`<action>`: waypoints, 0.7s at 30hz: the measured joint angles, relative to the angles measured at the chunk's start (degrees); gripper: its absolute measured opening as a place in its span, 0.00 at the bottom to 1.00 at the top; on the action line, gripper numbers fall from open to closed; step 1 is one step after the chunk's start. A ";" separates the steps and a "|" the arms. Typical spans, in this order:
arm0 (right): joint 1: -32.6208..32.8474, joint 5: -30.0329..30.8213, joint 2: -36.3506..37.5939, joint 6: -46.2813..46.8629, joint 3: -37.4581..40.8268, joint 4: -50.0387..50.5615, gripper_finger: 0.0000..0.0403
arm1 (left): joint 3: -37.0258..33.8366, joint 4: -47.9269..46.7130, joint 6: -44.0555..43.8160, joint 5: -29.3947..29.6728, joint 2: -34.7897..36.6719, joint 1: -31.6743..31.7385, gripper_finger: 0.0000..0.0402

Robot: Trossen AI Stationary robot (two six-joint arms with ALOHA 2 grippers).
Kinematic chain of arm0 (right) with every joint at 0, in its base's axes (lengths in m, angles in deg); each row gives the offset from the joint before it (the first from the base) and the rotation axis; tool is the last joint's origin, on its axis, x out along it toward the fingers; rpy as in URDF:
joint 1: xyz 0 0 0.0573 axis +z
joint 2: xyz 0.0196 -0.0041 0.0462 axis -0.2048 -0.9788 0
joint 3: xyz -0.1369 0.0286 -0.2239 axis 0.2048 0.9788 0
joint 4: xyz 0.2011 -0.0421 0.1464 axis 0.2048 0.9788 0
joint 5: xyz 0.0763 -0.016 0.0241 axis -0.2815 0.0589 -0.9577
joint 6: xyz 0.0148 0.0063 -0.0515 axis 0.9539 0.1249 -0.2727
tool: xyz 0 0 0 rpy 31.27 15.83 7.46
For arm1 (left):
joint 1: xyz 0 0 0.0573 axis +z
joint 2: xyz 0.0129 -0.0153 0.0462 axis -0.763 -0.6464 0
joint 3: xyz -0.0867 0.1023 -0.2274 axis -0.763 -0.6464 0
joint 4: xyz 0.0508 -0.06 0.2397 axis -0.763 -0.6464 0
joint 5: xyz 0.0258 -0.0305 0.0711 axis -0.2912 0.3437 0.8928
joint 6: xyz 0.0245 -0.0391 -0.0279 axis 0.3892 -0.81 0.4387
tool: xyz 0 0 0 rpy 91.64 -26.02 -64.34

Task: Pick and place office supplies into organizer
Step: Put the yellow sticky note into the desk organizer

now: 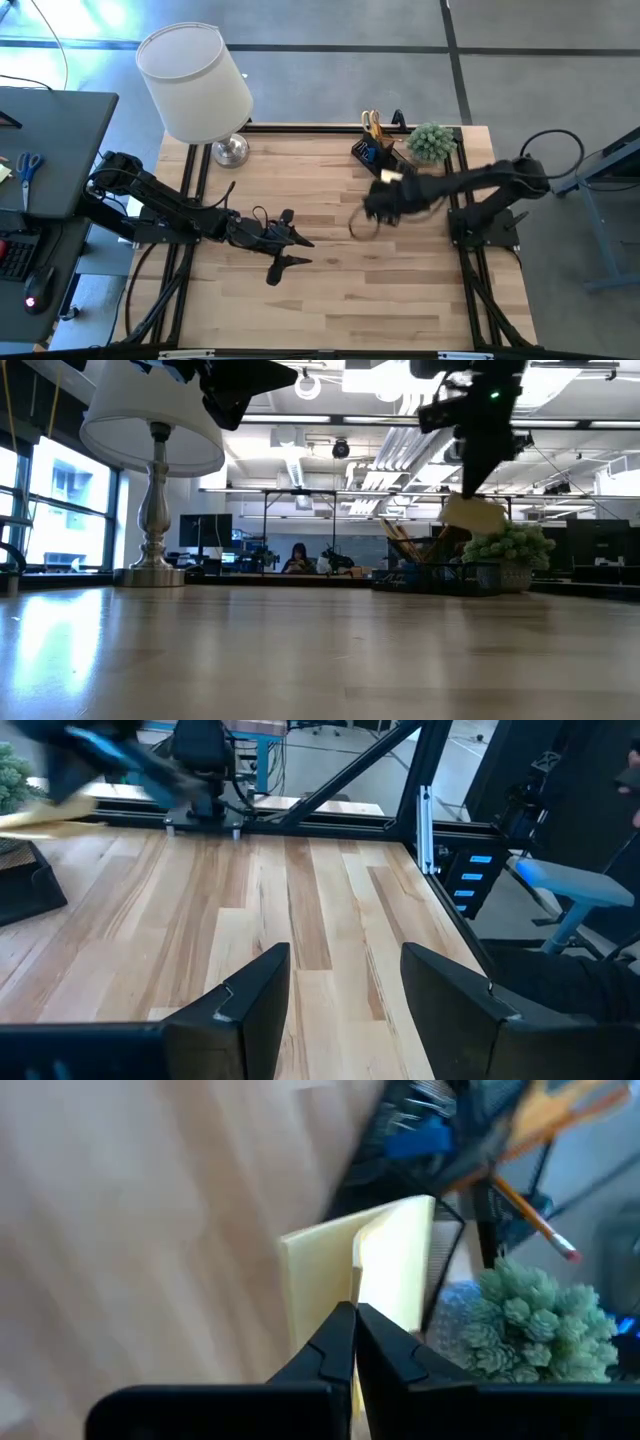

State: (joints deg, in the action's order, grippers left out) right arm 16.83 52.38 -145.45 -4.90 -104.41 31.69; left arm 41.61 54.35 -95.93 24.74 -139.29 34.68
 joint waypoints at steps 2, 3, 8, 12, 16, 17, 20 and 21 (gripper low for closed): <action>-4.66 -1.28 0.00 -1.82 -1.00 -0.98 0.00 | 0.00 -0.08 0.00 0.00 0.00 0.00 0.45; -7.04 -2.32 0.00 -2.82 -1.32 -1.31 0.00 | 0.00 -0.13 0.00 0.00 0.00 0.00 0.45; -17.14 -9.61 0.00 -6.50 -1.43 -4.75 0.00 | 0.00 -0.50 0.02 0.00 0.00 0.00 0.45; -22.60 -12.79 -0.47 -9.20 -1.35 -6.47 0.00 | 0.00 -0.49 0.02 -0.02 0.00 0.00 0.45; -26.57 -15.78 -1.45 -9.65 -1.34 -6.89 0.00 | 0.00 -0.37 0.02 -0.03 0.00 0.00 0.45; -27.26 -16.47 -1.78 -10.05 -1.34 -6.95 0.00 | 0.00 -0.27 0.02 -0.02 0.00 0.00 0.45; -28.95 -17.97 -3.28 -10.62 -1.34 -7.42 0.00 | 0.00 -0.43 0.02 -0.05 0.00 0.00 0.45; -29.32 -18.29 -3.93 -10.83 -1.34 -7.77 0.00 | 0.00 -0.39 0.02 -0.13 0.00 0.01 0.45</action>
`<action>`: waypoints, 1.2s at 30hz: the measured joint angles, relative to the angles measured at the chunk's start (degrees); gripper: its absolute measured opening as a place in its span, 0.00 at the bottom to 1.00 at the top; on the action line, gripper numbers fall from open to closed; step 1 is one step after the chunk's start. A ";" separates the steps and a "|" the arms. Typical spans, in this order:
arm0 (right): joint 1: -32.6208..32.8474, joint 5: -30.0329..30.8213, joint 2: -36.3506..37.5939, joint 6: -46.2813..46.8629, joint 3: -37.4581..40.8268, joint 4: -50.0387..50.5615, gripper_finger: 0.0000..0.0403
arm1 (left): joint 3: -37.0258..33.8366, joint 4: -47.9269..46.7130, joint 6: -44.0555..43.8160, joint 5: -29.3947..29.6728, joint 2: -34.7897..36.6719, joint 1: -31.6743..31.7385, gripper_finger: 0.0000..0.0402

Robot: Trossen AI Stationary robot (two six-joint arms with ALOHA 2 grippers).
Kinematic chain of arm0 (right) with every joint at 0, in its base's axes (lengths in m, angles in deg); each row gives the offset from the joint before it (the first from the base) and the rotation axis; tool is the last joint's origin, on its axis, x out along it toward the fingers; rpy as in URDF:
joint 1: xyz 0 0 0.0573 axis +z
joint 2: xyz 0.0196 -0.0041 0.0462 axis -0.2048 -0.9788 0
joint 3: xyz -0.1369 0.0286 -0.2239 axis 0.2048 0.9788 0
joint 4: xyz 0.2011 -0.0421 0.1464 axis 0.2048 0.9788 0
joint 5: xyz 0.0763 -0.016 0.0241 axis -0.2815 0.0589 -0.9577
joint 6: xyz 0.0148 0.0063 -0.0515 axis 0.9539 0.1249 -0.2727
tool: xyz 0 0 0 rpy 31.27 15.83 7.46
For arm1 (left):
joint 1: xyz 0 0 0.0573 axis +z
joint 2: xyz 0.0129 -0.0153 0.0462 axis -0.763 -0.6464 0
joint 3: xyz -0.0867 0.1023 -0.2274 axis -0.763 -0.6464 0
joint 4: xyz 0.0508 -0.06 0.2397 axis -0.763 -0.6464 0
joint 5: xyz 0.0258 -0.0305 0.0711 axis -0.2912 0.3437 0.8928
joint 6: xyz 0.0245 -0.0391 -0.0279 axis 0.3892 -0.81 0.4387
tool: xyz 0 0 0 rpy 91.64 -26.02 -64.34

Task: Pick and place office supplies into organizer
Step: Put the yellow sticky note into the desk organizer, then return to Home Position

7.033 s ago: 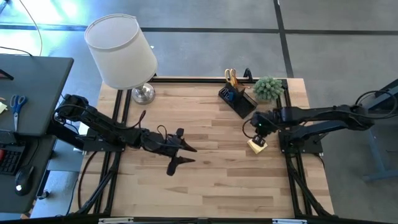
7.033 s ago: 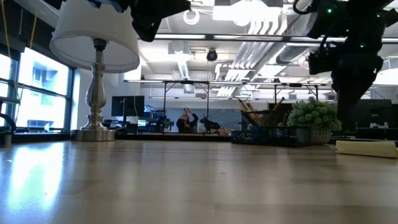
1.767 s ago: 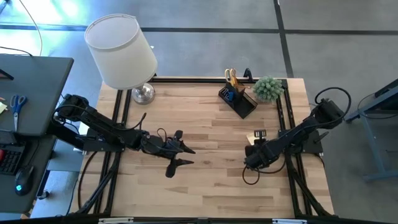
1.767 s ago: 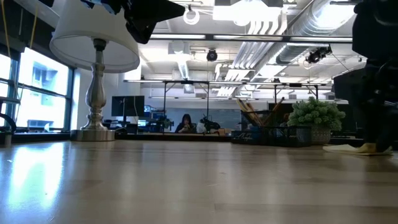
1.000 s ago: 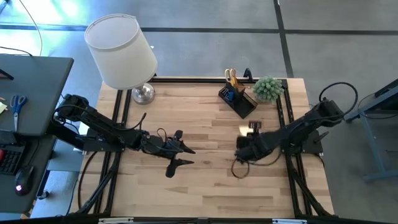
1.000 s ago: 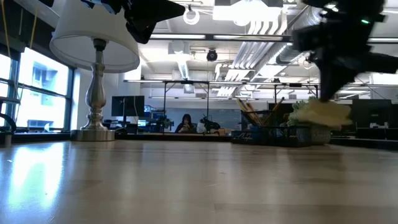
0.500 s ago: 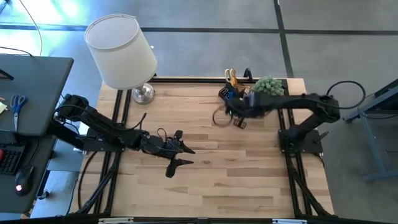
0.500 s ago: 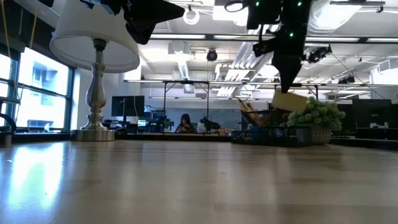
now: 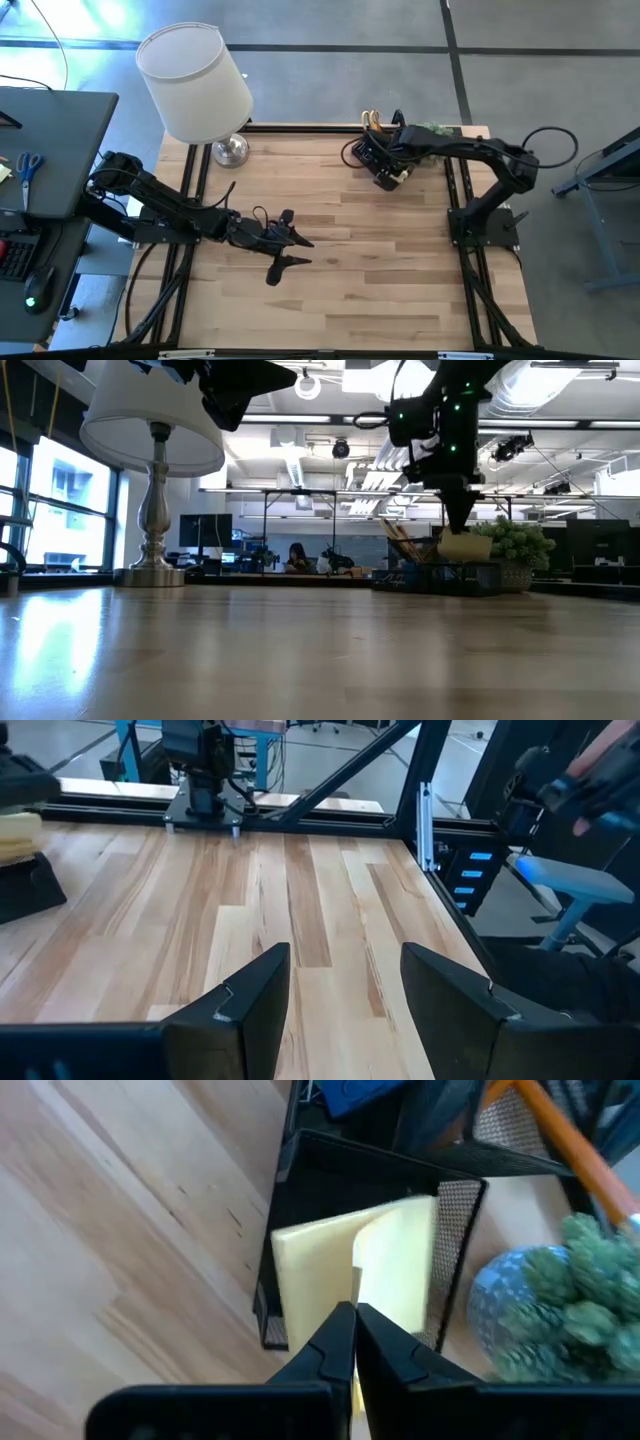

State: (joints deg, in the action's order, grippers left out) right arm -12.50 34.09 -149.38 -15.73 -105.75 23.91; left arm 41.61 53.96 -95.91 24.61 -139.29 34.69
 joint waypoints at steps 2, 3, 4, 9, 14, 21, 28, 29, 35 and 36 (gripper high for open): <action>-0.61 -0.42 -1.32 -0.38 0.00 -0.73 0.00 | 0.00 0.00 0.00 -0.41 0.00 -0.01 0.45; -0.88 -0.48 -2.05 -0.88 0.00 -1.01 0.00 | 0.00 -0.02 0.00 -0.42 0.00 -0.01 0.45; -1.12 -0.63 -2.81 -1.19 0.00 -1.37 0.00 | 0.00 -0.01 -0.01 -0.47 0.00 -0.01 0.45; -2.41 -0.85 -5.91 -2.31 0.02 -2.74 0.00 | 0.00 -0.04 -0.02 -0.55 0.00 -0.01 0.45; -3.19 -0.61 -7.00 -3.35 0.07 -4.74 0.00 | 0.00 -0.09 0.00 -0.55 0.00 -0.01 0.45; -3.15 -0.80 -6.69 -4.16 0.07 -6.98 0.06 | 0.00 -0.09 0.00 -0.55 0.00 -0.01 0.45; -3.15 -0.80 -6.69 -4.16 0.07 -6.73 0.19 | 0.00 -0.09 -0.02 -0.55 0.00 -0.01 0.45; -3.15 -0.80 -6.69 -4.21 0.07 -6.63 0.21 | 0.00 -0.07 0.00 -0.55 0.00 -0.01 0.45; -3.04 -2.16 -6.69 -6.39 0.07 -4.10 0.27 | 0.00 -0.09 -0.01 -0.55 0.00 -0.01 0.45; -3.04 -2.77 -6.69 -6.92 0.07 -3.93 0.28 | 0.00 -0.09 -0.02 -0.55 0.00 -0.01 0.45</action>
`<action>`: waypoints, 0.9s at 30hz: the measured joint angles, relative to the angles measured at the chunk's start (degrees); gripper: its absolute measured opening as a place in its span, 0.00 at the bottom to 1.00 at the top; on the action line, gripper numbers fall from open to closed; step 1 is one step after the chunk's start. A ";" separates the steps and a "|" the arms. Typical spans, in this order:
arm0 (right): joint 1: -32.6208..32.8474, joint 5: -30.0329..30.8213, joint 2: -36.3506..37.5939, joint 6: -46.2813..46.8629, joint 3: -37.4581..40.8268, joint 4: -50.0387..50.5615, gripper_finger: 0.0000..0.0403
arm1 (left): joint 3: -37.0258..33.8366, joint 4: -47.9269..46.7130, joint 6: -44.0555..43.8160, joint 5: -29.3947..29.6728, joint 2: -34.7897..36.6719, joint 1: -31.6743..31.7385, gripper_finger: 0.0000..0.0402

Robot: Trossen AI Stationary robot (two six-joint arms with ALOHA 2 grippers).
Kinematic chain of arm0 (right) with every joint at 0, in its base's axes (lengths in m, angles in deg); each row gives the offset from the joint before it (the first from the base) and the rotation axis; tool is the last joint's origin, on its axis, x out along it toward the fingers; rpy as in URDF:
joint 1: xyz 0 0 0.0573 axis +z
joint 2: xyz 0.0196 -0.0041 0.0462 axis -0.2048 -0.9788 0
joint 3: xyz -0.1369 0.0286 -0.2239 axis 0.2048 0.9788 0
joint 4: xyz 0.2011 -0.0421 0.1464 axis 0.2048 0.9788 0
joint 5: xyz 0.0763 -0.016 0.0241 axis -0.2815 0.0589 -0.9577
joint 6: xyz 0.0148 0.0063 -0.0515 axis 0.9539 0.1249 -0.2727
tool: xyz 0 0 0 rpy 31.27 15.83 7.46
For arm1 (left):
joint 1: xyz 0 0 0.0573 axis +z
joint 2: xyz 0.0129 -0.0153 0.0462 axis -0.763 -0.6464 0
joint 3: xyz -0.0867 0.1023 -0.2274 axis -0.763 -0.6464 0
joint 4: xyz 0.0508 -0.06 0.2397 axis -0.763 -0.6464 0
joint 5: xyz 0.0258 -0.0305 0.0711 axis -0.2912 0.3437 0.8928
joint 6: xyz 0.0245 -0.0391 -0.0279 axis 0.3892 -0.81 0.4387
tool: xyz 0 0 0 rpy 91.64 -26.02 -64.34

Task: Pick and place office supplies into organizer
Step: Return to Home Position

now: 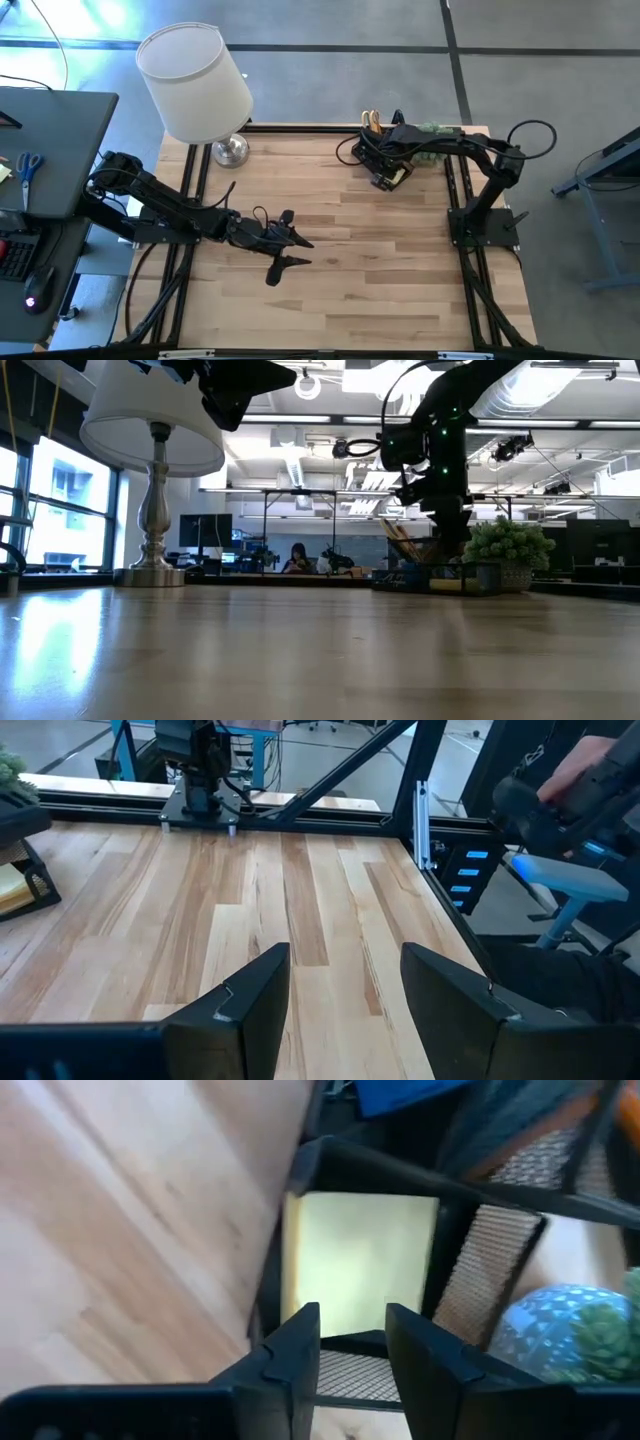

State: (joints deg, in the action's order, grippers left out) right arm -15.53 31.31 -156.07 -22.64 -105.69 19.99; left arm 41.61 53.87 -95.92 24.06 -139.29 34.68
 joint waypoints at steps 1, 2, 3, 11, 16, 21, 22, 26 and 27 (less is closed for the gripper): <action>0.11 -0.83 0.00 -0.45 0.00 0.19 0.28 | 0.00 0.00 0.02 0.00 0.00 0.00 0.45; 0.30 -1.67 0.00 -0.63 0.00 0.48 0.28 | 0.00 0.00 0.01 0.00 0.00 0.00 0.45; 0.61 -2.28 0.00 -0.67 0.00 0.64 0.28 | 0.00 0.00 0.00 0.00 0.00 0.00 0.45; 5.93 -2.39 0.00 -0.44 0.00 0.30 0.28 | 0.00 -0.03 0.02 0.00 0.00 0.00 0.45; 11.19 -1.28 2.61 -1.53 0.00 -0.56 0.28 | 0.00 -0.04 -0.01 0.04 0.00 -0.02 0.45; 16.36 0.12 13.93 -0.44 1.19 -8.04 0.28 | 0.00 0.02 0.02 0.20 0.00 -0.02 0.45; 16.79 -1.24 16.55 0.01 2.39 -10.53 0.28 | 0.00 0.24 0.04 0.20 0.00 -0.02 0.45; 17.77 -7.66 26.61 2.98 11.47 -22.98 0.28 | 0.00 1.60 0.47 0.45 0.00 -0.54 0.45; 17.99 -8.70 28.73 3.60 14.79 -26.38 0.28 | 0.00 1.96 1.02 0.97 0.00 -0.98 0.45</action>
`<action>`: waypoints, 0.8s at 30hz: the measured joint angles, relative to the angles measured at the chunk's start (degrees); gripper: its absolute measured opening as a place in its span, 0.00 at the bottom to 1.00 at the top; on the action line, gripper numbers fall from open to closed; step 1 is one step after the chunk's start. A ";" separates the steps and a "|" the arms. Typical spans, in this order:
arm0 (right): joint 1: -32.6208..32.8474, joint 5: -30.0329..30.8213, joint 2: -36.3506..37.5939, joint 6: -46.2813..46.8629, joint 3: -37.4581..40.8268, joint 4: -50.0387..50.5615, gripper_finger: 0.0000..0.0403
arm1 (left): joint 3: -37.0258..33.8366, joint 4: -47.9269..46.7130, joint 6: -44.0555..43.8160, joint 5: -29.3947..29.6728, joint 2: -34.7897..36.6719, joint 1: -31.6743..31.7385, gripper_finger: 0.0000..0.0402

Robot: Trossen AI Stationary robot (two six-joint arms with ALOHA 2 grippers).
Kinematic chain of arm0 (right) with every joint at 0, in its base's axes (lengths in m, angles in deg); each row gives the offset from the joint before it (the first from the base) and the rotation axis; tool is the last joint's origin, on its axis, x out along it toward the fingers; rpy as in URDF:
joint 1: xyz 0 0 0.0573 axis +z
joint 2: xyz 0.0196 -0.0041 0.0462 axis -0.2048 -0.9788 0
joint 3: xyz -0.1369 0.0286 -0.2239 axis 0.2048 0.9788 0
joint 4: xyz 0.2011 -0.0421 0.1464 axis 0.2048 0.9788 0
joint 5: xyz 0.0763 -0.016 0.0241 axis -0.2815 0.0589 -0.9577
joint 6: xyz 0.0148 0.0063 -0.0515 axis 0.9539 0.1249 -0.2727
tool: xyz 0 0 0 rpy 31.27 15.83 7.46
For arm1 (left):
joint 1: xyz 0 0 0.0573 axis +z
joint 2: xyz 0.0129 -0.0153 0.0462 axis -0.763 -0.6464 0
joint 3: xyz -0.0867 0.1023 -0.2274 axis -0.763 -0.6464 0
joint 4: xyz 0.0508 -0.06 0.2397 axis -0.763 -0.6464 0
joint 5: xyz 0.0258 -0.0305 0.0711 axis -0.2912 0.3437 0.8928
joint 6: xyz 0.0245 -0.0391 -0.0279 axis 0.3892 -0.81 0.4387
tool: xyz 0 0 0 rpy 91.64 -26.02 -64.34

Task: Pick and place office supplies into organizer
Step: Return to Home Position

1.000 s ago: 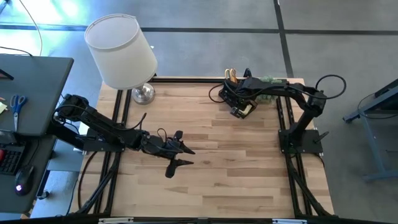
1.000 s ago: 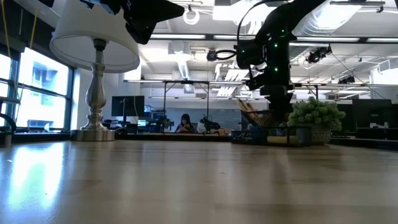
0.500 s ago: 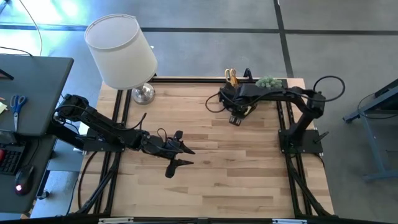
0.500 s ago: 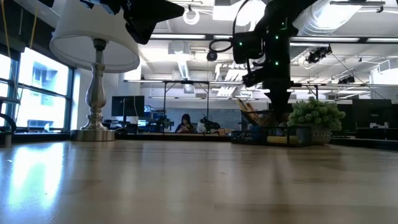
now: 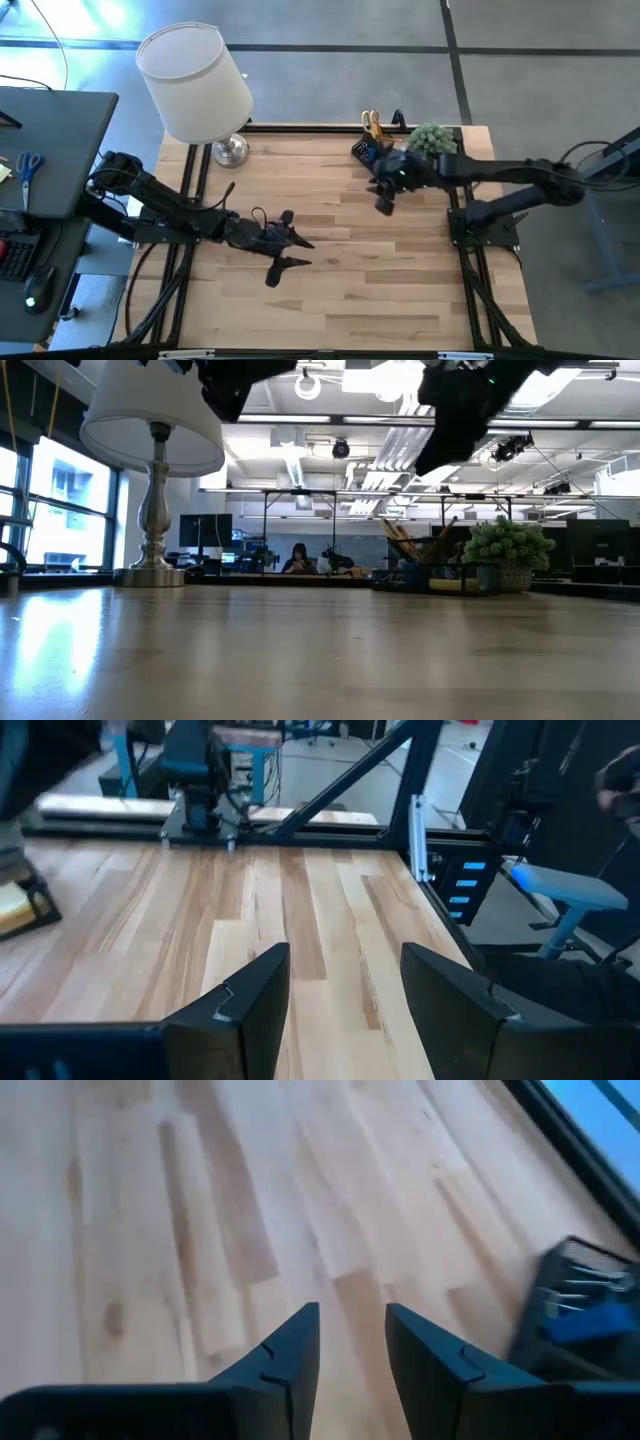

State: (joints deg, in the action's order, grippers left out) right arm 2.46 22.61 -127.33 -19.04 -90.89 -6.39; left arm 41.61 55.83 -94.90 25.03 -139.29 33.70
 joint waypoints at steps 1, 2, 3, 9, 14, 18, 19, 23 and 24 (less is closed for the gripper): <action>0.27 -0.56 1.90 0.68 3.19 -3.21 0.28 | 0.00 0.60 0.74 0.64 0.00 -0.58 0.45; 0.50 -1.11 3.60 1.24 6.34 -6.20 0.28 | -0.02 1.41 1.70 1.32 0.00 -1.20 0.45; 0.77 -1.31 5.09 1.71 9.40 -8.89 0.28 | 0.00 2.28 2.57 1.93 0.01 -1.79 0.45; 3.11 -1.28 12.50 0.81 22.01 -22.73 0.28 | -0.02 5.44 6.28 5.89 0.02 -4.00 0.45; 5.89 0.06 18.31 -4.00 29.92 -33.85 0.28 | -2.33 5.72 6.28 7.37 1.73 -3.33 0.45; 6.85 0.85 22.90 -6.75 36.43 -40.79 0.28 | -6.32 4.46 3.58 8.70 7.38 -1.47 0.45; 6.90 0.84 24.20 -7.17 38.01 -41.81 0.28 | -7.47 3.73 3.11 8.82 9.36 -1.04 0.45; 6.90 0.33 28.56 -6.92 43.61 -45.13 0.28 | -13.18 1.18 0.74 8.65 17.38 0.02 0.45; 6.90 0.15 29.62 -6.71 44.79 -46.01 0.28 | -14.89 2.35 0.29 8.56 18.98 0.30 0.45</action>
State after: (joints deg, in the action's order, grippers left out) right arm 9.36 22.76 -97.72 -25.75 -46.10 -52.40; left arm 26.71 58.18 -94.61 33.59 -120.31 34.00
